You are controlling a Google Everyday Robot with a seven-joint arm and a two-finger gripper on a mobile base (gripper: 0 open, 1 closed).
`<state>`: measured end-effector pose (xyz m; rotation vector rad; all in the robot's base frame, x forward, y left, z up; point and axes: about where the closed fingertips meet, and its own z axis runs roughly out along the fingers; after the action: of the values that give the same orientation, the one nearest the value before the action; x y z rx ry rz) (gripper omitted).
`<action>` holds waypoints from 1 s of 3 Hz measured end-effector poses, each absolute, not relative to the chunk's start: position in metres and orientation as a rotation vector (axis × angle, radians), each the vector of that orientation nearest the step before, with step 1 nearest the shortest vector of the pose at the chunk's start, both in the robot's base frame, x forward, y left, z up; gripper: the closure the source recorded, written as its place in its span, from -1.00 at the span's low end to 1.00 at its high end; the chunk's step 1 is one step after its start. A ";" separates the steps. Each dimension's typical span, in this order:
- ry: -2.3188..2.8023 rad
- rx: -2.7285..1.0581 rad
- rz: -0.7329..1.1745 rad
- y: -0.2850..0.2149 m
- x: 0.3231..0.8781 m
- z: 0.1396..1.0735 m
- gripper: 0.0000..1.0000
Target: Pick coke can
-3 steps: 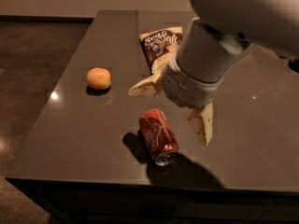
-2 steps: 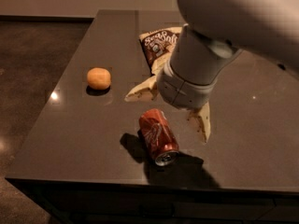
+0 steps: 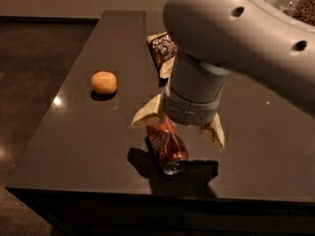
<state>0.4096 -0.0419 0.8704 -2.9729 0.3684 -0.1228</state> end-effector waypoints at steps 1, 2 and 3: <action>0.281 -3.044 -0.130 -0.046 0.405 0.857 -1.00; 0.224 -3.091 -0.123 -0.046 0.403 0.847 -1.00; 0.187 -3.113 -0.096 -0.043 0.402 0.846 -0.66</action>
Offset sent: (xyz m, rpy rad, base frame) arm -0.0087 -0.0053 -0.0376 -0.1596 0.0294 0.1421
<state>0.4016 -0.0429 0.8455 -3.1130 0.1869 -0.0962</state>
